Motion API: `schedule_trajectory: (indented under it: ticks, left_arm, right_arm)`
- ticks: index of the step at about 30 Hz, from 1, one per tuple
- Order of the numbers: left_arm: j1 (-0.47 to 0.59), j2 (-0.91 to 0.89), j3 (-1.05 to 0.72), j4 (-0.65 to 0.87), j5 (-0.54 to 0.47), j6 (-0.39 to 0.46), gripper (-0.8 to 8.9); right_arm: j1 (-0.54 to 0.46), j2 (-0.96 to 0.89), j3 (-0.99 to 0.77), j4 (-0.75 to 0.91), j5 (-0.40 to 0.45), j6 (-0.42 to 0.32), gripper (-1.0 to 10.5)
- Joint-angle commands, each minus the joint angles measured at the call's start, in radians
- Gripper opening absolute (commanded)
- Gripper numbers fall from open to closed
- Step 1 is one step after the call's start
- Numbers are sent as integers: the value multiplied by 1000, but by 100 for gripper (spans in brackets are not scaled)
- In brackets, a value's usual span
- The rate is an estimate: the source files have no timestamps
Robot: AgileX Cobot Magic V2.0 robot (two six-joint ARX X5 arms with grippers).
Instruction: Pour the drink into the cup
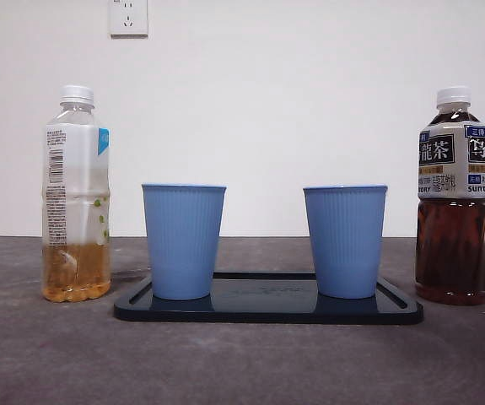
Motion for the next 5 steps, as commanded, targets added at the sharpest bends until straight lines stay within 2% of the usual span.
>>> schedule_trajectory:
  ticks: [1, 5]
  left_arm:
    - [3, -2, -21, -7, -1, 1, 37]
    - [3, -2, -21, -7, -1, 1, 38]
  right_arm:
    - [-2, -3, -7, 5, 3, 8, 7]
    - [-2, -3, -7, 5, 3, 8, 6]
